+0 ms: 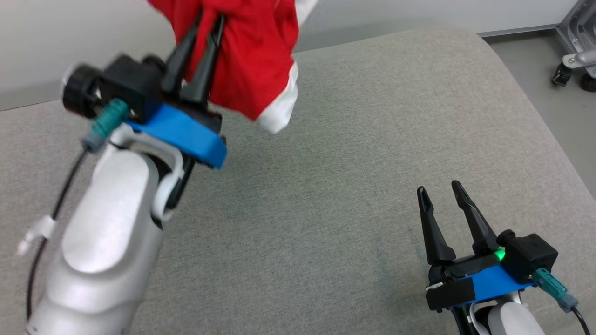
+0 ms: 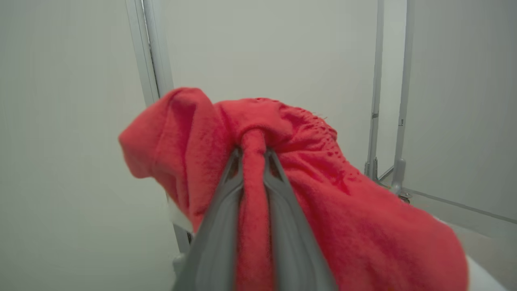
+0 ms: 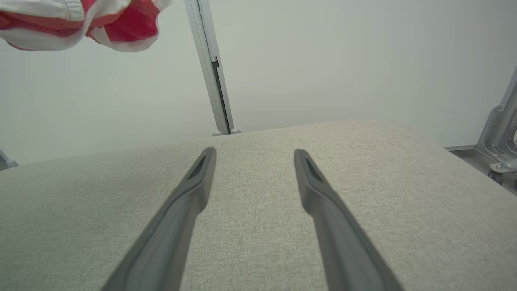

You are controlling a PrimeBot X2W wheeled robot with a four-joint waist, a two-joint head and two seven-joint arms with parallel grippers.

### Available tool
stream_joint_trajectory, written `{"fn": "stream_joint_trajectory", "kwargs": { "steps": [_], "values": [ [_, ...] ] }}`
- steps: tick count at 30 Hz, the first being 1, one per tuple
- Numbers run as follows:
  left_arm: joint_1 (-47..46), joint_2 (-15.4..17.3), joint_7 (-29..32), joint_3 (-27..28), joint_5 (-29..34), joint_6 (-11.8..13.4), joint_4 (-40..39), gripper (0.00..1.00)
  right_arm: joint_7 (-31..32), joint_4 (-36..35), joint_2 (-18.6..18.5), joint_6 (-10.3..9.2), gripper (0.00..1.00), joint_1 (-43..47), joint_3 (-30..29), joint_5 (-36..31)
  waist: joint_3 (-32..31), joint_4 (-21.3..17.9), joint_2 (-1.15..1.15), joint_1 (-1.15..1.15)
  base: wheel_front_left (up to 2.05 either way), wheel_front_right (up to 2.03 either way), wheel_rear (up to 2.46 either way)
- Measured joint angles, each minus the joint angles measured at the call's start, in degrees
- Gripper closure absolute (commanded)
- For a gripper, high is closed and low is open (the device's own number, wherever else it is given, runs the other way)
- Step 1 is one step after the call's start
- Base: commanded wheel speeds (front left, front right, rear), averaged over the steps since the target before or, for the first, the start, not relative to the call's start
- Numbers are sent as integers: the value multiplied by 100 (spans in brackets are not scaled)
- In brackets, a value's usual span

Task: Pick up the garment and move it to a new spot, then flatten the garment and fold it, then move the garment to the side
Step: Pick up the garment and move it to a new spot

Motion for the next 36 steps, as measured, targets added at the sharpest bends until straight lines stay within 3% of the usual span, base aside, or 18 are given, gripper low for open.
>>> {"fn": "stream_joint_trajectory", "kwargs": {
  "steps": [11, 12, 13, 14, 22, 30, 36],
  "values": [
    [887, -398, -689, -498, 4, 16, 1581, 100, 0, 2, 0, 0, 0, 3, 85, 9, 32, -33, 1, 0, 0, 0, 0],
    [928, -430, -747, -526, 26, 18, 1737, 80, 0, 10, 1, 0, 0, 2, 99, 9, 28, -26, 1, 0, 0, 0, 0],
    [960, -461, -791, -544, 36, 18, 1879, 51, 0, 20, 1, 0, 0, 2, 111, 9, 19, -18, 1, 0, 0, 0, 0],
    [997, -504, -831, -558, 32, 18, 2012, 0, 0, 33, 1, 0, 0, 2, 119, 8, 8, -5, 1, 0, 0, 0, 0],
    [1183, -676, -1020, -347, -56, 121, 2092, 0, 0, 158, 0, 0, 0, 40, 144, -3, -228, 165, 1, 0, 0, 0, 0],
    [1970, -572, -1029, 465, 147, 327, 725, 0, -4, 232, 1, 0, 0, 186, 135, 1, -462, 575, 1, 0, 0, 0, 0],
    [2616, -528, -1034, 1152, 350, 344, -98, 0, -5, 308, 1, 0, 0, 261, 54, 1, -622, 913, 0, -1, 0, 0, 0]
  ]
}}
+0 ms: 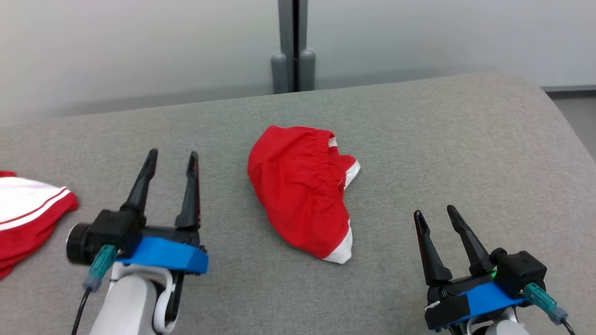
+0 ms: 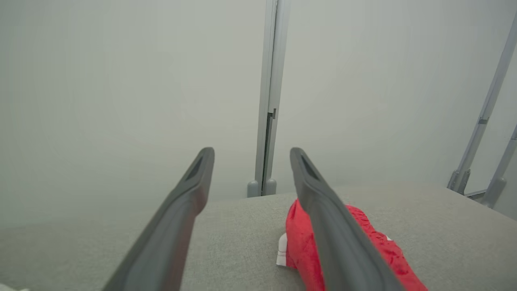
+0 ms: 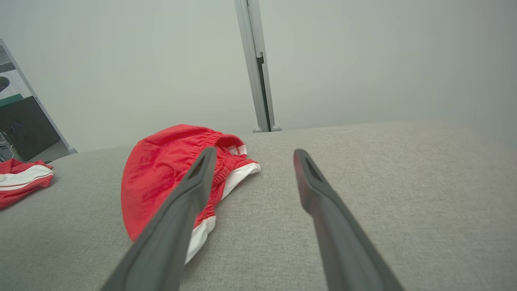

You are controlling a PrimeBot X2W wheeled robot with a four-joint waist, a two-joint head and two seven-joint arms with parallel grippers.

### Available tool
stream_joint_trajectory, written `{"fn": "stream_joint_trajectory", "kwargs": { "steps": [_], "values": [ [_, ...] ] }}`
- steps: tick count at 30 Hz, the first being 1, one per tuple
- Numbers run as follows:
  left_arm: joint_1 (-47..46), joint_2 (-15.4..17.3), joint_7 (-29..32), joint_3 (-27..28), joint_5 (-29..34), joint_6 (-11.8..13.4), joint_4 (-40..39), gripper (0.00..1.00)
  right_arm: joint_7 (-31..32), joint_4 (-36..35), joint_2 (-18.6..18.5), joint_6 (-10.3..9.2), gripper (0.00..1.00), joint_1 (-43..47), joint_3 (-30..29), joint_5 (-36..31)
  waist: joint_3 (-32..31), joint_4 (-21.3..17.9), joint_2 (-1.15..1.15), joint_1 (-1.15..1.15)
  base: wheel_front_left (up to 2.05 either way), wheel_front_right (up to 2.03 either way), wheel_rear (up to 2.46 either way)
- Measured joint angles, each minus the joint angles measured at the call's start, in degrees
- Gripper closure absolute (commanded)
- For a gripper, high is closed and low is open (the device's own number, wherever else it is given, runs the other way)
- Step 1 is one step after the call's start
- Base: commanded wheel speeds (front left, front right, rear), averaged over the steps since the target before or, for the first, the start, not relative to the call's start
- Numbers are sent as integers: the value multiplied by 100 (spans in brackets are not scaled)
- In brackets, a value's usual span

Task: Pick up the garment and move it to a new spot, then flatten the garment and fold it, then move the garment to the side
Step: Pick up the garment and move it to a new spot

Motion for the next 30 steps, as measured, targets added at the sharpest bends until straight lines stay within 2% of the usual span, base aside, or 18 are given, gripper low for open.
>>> {"fn": "stream_joint_trajectory", "kwargs": {
  "steps": [11, 19, 30],
  "values": [
    [1073, -165, -1, 840, 452, -58, -372, 0, 0, 163, 1, 0, 0, 221, -315, -89, -339, 565, 0, 1, 0, 0, 0],
    [1562, -257, -1, 1147, 619, -149, -320, 0, 0, 277, 1, 0, 0, 348, -383, -143, -476, 660, 0, 0, 0, 0, 0],
    [1676, -319, -1, 1308, 771, -240, -197, 0, 0, 383, 0, 0, 0, 386, -421, -158, -444, 707, 0, 1, 0, 0, 0]
  ]
}}
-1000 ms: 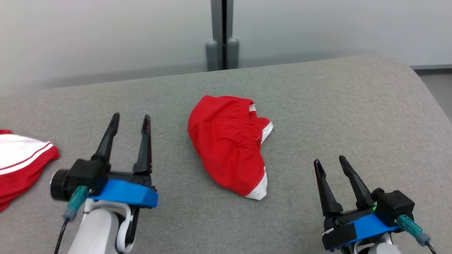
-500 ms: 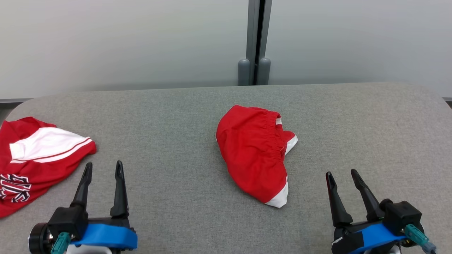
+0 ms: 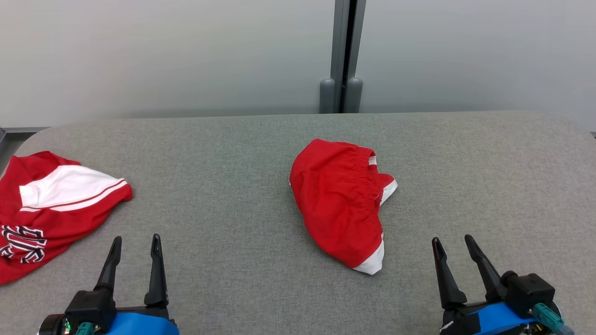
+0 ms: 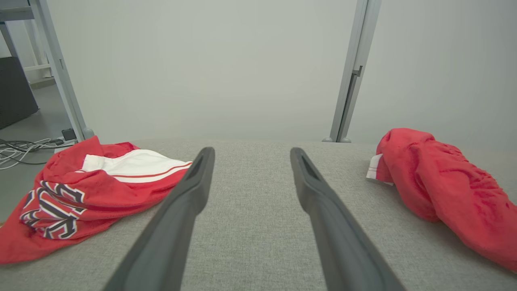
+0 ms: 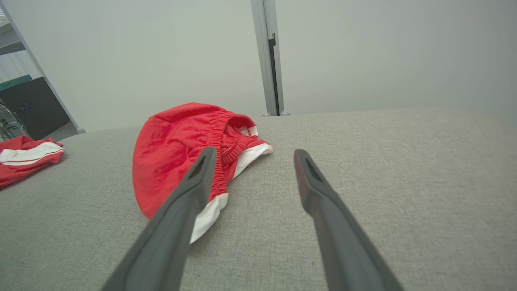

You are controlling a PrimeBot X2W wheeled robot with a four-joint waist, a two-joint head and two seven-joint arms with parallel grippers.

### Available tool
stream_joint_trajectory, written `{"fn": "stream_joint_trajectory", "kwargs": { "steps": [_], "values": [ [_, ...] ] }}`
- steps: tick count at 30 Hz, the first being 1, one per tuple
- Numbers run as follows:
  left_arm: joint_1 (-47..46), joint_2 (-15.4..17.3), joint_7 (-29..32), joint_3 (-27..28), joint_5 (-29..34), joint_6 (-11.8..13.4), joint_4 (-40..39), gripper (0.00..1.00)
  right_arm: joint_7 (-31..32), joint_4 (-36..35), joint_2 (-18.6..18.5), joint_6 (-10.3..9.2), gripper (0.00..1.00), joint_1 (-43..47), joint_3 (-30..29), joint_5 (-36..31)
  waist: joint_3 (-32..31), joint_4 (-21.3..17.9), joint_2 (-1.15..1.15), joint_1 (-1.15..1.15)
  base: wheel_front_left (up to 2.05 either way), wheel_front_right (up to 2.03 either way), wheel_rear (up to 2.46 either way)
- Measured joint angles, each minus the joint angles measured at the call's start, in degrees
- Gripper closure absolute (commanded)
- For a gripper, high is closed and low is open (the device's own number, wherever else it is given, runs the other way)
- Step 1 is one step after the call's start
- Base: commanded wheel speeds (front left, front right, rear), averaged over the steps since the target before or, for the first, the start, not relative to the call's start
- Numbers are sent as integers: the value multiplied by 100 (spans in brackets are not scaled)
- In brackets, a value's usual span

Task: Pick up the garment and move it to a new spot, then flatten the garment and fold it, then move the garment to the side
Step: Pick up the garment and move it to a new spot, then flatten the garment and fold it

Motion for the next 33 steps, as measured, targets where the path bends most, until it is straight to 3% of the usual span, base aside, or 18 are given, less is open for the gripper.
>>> {"fn": "stream_joint_trajectory", "kwargs": {
  "steps": [21, 33],
  "values": [
    [-3, -107, 0, 86, 151, -93, 15, 0, 0, 114, -1, 0, 0, -55, 74, 0, -13, -1, 0, 0, 0, 0, 0],
    [-136, -186, 0, -25, 188, -123, 1, 0, 88, 443, 0, 0, 0, -1155, 381, -341, 143, 239, 0, 0, 0, 0, 0]
  ]
}}
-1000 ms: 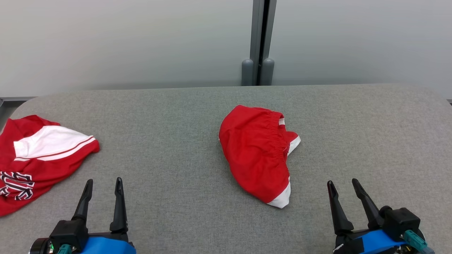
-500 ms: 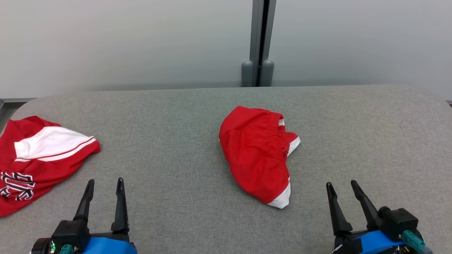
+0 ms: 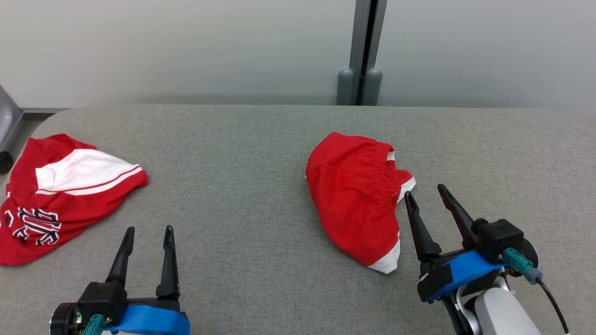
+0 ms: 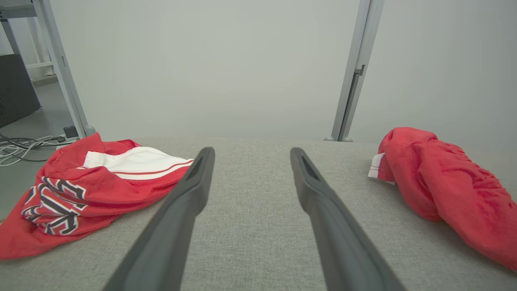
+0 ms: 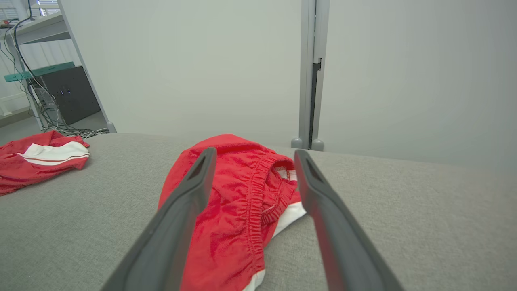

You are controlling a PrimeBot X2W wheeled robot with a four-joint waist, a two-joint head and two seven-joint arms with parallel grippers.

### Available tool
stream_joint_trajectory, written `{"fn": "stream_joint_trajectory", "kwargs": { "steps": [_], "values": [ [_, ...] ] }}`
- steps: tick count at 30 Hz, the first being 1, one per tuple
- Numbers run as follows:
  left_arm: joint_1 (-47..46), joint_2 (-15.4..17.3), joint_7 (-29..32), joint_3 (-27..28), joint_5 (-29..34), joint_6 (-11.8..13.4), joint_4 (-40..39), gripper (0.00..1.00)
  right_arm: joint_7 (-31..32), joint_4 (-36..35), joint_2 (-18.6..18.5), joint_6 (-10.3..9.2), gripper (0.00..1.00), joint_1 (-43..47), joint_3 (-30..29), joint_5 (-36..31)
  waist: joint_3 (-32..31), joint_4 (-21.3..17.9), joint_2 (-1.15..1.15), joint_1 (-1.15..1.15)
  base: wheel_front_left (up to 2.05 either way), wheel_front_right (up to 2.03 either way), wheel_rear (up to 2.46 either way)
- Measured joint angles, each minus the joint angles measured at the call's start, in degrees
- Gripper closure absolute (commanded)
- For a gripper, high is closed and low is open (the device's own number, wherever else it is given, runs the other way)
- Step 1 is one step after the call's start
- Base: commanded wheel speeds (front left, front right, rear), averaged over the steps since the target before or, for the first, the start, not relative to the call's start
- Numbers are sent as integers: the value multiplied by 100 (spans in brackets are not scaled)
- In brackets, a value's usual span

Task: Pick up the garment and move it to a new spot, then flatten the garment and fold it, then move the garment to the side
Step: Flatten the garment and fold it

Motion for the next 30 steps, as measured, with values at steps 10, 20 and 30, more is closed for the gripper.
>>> {"fn": "stream_joint_trajectory", "kwargs": {
  "steps": [10, 20, 30],
  "values": [
    [-129, -33, 0, -73, -14, -15, -37, 0, 103, 1319, 1, 0, 0, -466, -40, -37, 332, 316, 1, 1, 0, 0, 0],
    [-368, -41, 0, -132, -15, -25, -7, 0, -16, 2818, 1, 0, 0, -986, -15, 207, 655, 545, 1, 1, 0, 0, 0],
    [-452, -40, 0, -135, -5, -43, 54, 0, -129, 3408, -26, 0, 100, -1205, 665, 922, 645, 538, 0, 0, 0, 0, 0]
  ]
}}
